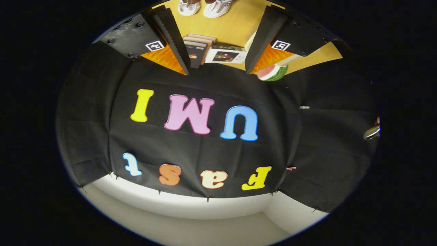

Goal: Open the storage box then place both shoes into the box .Put the left shoe in first, then the right shoe, with the right side of both shoes facing outward in a uniform manner.

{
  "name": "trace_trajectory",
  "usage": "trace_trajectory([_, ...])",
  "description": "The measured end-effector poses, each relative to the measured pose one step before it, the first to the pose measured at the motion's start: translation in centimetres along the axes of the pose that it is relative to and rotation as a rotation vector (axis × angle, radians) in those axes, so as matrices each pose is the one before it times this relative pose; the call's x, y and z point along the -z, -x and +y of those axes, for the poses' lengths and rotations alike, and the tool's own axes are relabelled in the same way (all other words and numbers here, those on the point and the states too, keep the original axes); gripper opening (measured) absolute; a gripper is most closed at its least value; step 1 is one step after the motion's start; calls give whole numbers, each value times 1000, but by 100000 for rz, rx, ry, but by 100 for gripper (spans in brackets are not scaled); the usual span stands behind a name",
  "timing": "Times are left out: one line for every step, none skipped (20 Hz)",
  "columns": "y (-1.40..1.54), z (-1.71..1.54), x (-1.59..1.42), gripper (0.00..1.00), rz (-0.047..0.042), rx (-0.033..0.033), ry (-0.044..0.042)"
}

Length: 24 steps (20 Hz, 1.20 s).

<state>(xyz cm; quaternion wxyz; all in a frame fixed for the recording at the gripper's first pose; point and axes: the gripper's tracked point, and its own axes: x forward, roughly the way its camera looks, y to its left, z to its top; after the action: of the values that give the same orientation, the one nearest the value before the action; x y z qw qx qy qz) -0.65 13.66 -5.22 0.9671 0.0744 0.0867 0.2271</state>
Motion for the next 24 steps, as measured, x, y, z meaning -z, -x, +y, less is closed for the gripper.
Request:
trace_trajectory([-585, 1016, 1344, 97, 3727, -6391, -5216])
trace_trajectory([-461, 542, 1163, 97, 2761, -4737, -4113])
trace_trajectory([-410, 449, 1378, 97, 3138, -4091, -4554])
trace_trajectory([-787, 306, 1527, 97, 3401, -3914, -5061])
trace_trajectory([-1114, -27, 1327, 98, 3864, -3202, -5507])
trace_trajectory([-942, -44, 1257, 98, 3553, -3242, -5488])
trace_trajectory([-913, 98, 1280, 98, 3713, -3588, -5410])
trace_trajectory([-623, -21, 1399, 98, 4042, -3709, -5548])
trace_trajectory([-699, 62, 1413, 98, 4531, -3922, -5605])
trace_trajectory([-862, -133, 1395, 98, 4544, -3198, -5466])
trace_trajectory([-860, -331, 1441, 98, 4861, -3164, -5535])
trace_trajectory([-858, -562, 1283, 98, 4922, -1918, -5550])
trace_trajectory([-742, -585, 1167, 98, 4540, -1423, -5538])
trace_trajectory([-599, -710, 1027, 98, 4059, -833, -5539])
trace_trajectory([-588, -795, 716, 98, 3283, -738, -5187])
trace_trajectory([-743, -664, 619, 98, 2973, -692, -5050])
trace_trajectory([-761, -520, 459, 98, 2476, -1171, -5064])
trace_trajectory([-792, -547, 415, 98, 1949, -1102, -4736])
trace_trajectory([-469, -385, 289, 98, 1755, -1272, -4321])
trace_trajectory([-488, -338, 138, 98, 1474, -1199, -4305])
trace_trajectory([-346, -19, 53, 97, 1267, -2286, -4607])
trace_trajectory([-640, 137, 13, 97, 905, -2621, -5067])
trace_trajectory([-658, 13, 94, 96, 939, -2532, -4427])
trace_trajectory([-413, 202, 246, 96, 1012, -1738, -3614])
